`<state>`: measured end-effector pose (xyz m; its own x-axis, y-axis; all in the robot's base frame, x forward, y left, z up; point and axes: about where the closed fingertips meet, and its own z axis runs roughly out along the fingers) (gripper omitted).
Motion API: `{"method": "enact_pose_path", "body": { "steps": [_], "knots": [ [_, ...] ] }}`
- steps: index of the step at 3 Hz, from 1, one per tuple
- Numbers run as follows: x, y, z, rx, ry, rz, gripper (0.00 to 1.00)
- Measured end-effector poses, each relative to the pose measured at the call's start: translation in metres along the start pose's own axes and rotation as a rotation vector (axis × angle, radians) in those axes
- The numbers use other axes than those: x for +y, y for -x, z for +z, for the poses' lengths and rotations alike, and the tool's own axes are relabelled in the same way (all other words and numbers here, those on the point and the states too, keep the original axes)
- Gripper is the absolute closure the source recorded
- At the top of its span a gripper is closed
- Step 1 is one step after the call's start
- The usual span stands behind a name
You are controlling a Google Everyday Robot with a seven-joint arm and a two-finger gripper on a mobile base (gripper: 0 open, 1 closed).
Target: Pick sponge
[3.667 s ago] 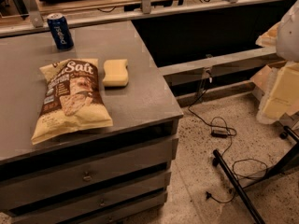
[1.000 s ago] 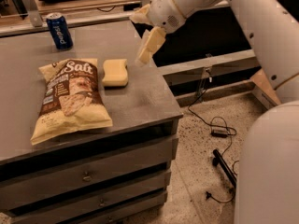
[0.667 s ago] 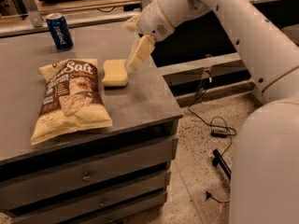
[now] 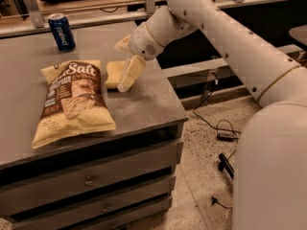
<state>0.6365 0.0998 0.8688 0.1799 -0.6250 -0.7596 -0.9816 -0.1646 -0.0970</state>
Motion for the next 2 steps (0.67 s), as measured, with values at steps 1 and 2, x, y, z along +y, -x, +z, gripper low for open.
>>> {"method": "enact_pose_path", "body": {
  "steps": [1, 2],
  "knots": [
    [0.000, -0.021, 0.026, 0.028, 0.008, 0.035, 0.01],
    [-0.006, -0.042, 0.034, 0.047, -0.008, 0.084, 0.29]
  ]
}}
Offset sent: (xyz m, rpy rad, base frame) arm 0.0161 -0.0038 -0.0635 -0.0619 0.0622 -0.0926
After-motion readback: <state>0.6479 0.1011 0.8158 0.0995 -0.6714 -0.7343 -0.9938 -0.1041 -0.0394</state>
